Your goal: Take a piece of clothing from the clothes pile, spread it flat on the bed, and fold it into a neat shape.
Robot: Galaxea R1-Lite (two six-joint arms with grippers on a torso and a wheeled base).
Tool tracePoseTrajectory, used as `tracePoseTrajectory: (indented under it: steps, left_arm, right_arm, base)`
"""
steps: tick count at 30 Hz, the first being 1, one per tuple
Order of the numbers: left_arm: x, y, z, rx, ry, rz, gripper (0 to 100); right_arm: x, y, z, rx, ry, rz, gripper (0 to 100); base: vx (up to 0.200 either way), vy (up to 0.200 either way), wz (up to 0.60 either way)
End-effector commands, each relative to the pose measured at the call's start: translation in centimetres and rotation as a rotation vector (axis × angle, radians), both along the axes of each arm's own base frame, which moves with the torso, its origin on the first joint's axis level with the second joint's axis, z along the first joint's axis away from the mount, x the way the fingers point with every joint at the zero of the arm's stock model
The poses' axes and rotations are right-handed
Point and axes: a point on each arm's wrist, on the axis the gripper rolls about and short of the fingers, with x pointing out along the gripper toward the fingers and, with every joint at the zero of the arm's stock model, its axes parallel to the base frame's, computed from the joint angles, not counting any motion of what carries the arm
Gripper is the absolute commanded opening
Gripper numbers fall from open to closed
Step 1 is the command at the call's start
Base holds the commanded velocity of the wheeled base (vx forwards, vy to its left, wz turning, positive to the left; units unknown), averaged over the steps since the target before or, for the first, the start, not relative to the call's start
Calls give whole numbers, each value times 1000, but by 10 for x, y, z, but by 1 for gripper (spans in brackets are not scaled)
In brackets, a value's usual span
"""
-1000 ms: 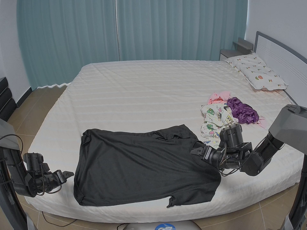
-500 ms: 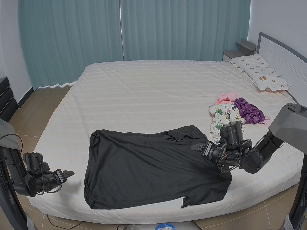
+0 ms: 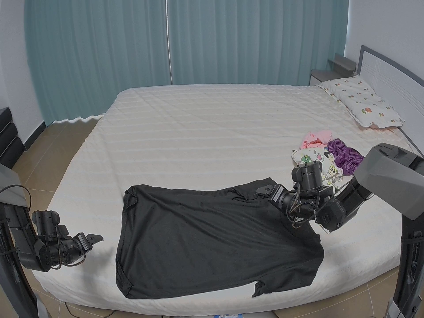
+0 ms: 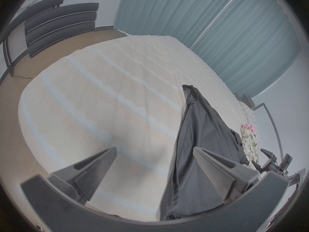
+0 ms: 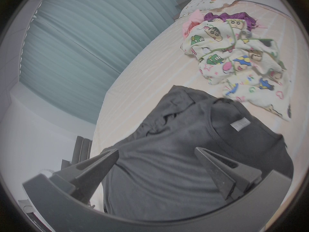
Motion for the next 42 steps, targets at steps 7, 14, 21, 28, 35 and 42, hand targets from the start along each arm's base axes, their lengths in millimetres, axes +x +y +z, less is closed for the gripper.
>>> tracePoseTrajectory:
  steps: [7, 14, 21, 28, 35, 42]
  left_arm:
    - [2, -1, -4, -31, 6, -6, 100]
    - [2, -1, -5, -34, 13, -7, 100]
    - [2, 0, -6, -35, 17, -5, 100]
    - [2, -1, -8, -36, 21, -5, 100]
    - [3, 0, -7, -36, 16, -4, 100]
    - [3, -1, -8, -37, 17, -5, 100]
  right_arm:
    - [46, 22, -48, 23, 61, -31, 100]
    - [63, 26, -56, 16, 44, -65, 100]
    - [80, 22, -63, 15, 17, -115, 100]
    - [90, 21, -62, 19, -12, -140, 0]
    - [93, 22, -61, 20, -22, -142, 0]
    - [110, 17, -32, 58, -138, -178, 0]
  base:
    - [0, 0, 0]
    - [0, 0, 0]
    - [0, 0, 0]
    - [0, 0, 0]
    - [0, 0, 0]
    - [0, 0, 0]
